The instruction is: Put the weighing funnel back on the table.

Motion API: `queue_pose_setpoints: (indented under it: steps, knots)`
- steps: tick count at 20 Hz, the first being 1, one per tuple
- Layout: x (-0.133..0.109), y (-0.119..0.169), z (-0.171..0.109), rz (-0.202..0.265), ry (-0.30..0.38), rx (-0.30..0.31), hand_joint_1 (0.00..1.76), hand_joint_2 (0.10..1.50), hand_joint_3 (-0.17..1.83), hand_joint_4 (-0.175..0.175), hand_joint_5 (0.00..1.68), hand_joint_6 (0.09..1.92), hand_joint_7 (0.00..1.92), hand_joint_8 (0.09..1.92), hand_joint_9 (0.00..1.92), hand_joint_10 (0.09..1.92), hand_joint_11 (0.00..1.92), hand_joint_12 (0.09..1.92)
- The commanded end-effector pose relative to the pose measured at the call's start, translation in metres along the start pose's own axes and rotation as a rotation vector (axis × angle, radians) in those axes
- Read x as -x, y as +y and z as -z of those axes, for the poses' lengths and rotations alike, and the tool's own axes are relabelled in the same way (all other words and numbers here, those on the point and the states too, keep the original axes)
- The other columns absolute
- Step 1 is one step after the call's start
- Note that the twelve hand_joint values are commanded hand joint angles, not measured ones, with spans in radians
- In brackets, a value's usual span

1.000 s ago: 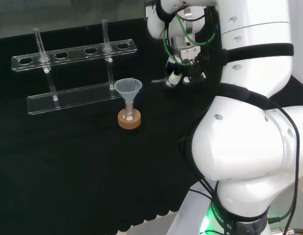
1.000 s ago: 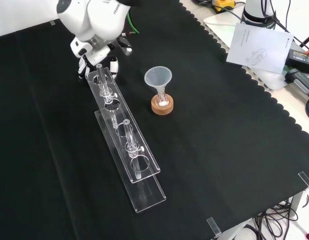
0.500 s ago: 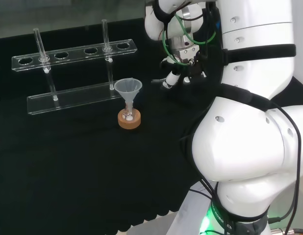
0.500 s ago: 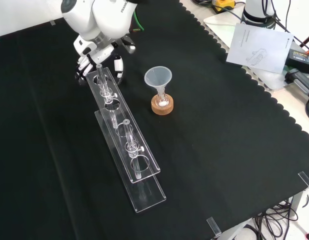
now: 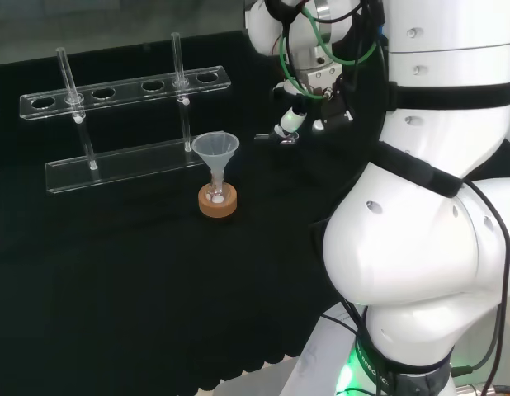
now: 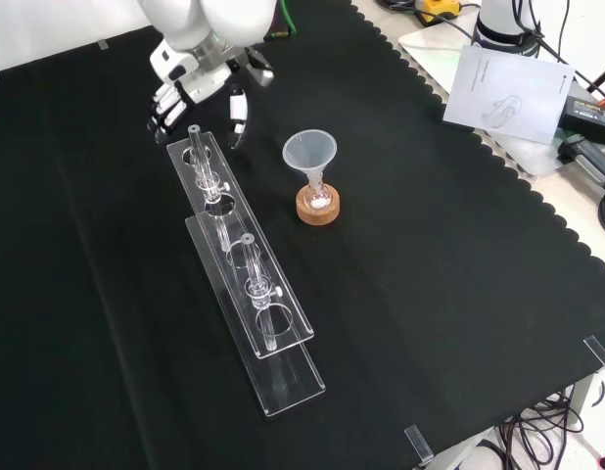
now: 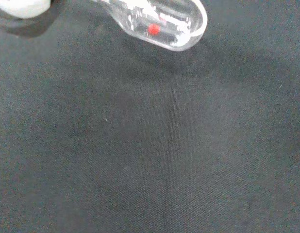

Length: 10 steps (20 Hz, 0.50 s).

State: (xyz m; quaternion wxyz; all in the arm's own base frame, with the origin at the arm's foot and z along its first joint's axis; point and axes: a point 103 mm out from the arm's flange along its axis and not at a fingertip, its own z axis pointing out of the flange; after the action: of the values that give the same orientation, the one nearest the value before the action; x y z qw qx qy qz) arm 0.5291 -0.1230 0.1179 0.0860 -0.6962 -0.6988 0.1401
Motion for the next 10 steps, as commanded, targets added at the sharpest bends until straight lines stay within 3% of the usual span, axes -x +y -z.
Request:
queue_pose_setpoints:
  steps: [1, 10]
  knots:
    - [-0.004, -0.032, 0.028, -0.023, 0.0, 0.044, 0.67, 0.61, 0.3, 0.001, 0.21, 0.09, 0.02, 0.52, 0.26, 0.67, 0.17, 1.37]
    - [-0.015, -0.074, 0.06, -0.037, -0.012, 0.068, 0.66, 0.63, 0.3, 0.002, 0.24, 0.09, 0.05, 0.54, 0.3, 0.67, 0.2, 1.37]
